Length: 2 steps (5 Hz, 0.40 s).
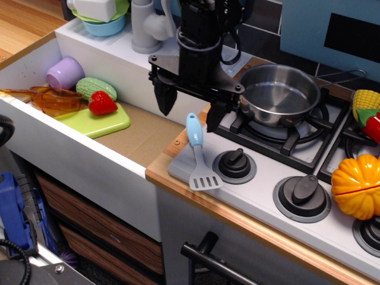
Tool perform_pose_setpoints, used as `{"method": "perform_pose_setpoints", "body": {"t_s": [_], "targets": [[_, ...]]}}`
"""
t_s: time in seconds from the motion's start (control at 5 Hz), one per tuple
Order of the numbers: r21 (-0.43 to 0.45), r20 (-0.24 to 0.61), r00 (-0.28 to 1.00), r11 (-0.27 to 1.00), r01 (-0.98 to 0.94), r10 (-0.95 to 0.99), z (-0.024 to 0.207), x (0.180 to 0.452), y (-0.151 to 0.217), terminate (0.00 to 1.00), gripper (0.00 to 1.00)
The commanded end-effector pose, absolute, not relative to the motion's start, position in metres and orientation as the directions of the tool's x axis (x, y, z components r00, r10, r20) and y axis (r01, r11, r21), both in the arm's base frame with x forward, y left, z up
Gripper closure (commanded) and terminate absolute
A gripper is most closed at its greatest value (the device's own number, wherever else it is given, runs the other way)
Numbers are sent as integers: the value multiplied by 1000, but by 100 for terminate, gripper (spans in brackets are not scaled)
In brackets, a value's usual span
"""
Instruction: Put spatula in pan
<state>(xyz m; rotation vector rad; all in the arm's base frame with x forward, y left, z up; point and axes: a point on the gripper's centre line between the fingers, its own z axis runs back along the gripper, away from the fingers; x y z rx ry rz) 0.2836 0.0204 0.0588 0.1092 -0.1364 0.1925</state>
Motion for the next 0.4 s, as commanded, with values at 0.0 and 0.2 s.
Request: {"method": "perform_pose_setpoints", "body": {"t_s": [0.0,0.2], "targets": [[60,177,961,972,-226,213,62,299,25,0,0],[32,161,960,970,-239,231,55,301,26,0,0]]}}
